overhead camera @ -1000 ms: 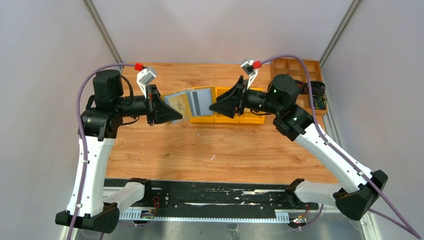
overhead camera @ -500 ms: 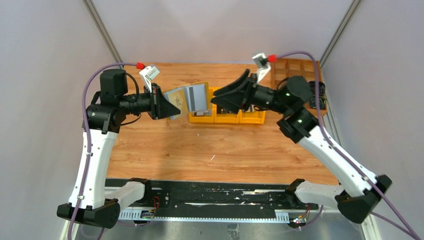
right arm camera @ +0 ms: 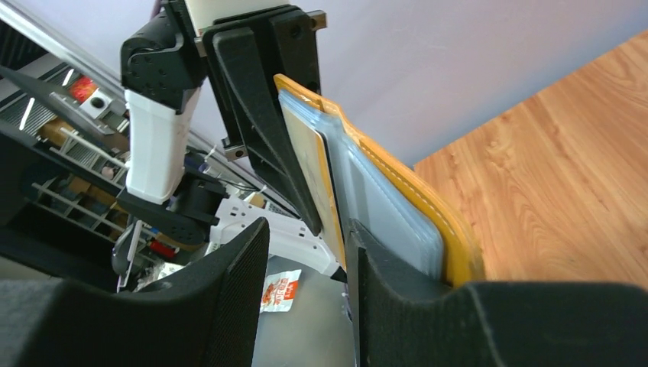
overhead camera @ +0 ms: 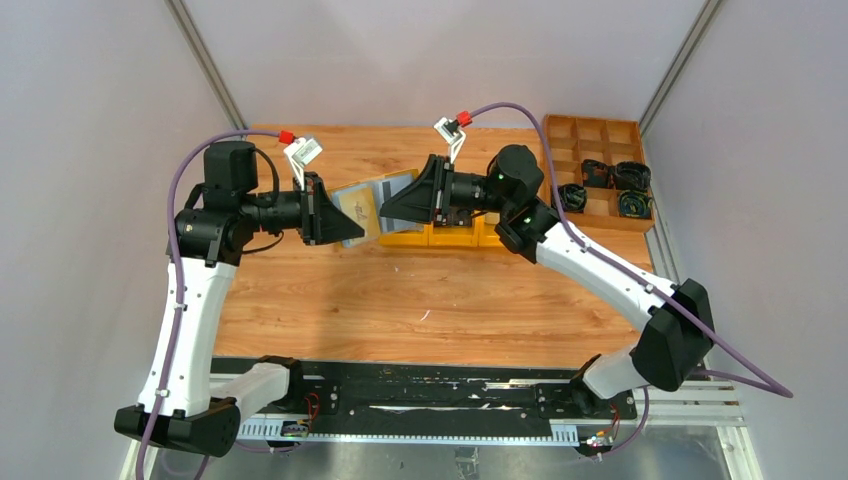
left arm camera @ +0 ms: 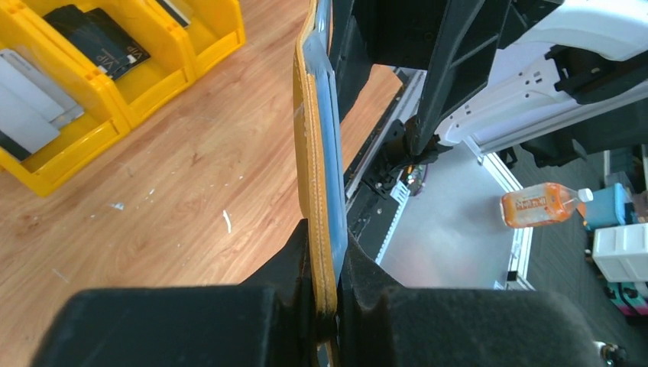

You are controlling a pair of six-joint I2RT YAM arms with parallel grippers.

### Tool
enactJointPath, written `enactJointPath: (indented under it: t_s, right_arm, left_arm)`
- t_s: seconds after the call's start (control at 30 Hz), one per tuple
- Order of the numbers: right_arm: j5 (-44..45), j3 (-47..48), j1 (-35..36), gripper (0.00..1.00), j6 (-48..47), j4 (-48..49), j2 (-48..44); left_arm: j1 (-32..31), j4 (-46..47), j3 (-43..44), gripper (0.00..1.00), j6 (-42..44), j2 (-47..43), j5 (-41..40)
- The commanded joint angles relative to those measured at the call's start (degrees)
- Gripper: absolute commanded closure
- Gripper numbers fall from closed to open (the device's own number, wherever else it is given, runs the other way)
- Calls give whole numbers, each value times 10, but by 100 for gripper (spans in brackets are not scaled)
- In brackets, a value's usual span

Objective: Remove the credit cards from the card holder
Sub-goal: Remove the credit card from the card holder.

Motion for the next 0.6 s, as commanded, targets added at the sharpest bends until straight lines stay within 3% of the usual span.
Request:
enactJointPath:
  t_s: [0.0, 0.57]
  right_arm:
    - [-28, -3, 12, 56, 29, 58, 8]
    - [-44, -2, 39, 70, 29, 53, 19]
  left_arm:
    - [0, 2, -2, 100, -10, 1, 63]
    - [0, 2, 20, 99, -17, 13, 110]
